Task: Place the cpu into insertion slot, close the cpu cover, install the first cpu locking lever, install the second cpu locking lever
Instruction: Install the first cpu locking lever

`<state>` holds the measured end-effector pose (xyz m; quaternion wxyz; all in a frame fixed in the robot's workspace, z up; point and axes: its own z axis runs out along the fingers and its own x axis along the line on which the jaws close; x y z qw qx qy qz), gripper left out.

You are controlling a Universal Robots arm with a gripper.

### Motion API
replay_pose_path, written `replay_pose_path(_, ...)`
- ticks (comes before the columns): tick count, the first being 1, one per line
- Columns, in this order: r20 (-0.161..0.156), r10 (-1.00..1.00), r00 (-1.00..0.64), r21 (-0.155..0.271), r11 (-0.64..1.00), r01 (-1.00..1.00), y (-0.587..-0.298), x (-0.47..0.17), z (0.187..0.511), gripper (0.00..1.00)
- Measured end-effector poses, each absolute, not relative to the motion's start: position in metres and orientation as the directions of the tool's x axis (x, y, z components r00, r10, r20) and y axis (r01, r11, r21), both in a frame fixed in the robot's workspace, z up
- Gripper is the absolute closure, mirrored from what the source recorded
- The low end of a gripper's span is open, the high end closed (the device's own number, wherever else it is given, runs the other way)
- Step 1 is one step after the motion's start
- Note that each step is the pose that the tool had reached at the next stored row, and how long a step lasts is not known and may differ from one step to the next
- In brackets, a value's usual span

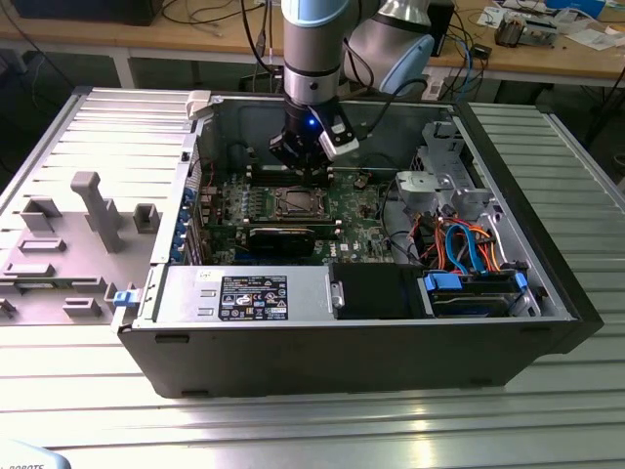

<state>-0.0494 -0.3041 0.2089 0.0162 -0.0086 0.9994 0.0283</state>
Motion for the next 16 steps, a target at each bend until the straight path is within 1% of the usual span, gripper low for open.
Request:
replay_pose_path(11, -0.033, -0.016, -0.999, 0.056, 0.998, -0.018, -0.3041, -0.0493, 0.203, 0.89)
replay_pose_path(16, -0.033, -0.016, -0.999, 0.057, 0.998, -0.018, -0.304, -0.0493, 0.2074, 0.89)
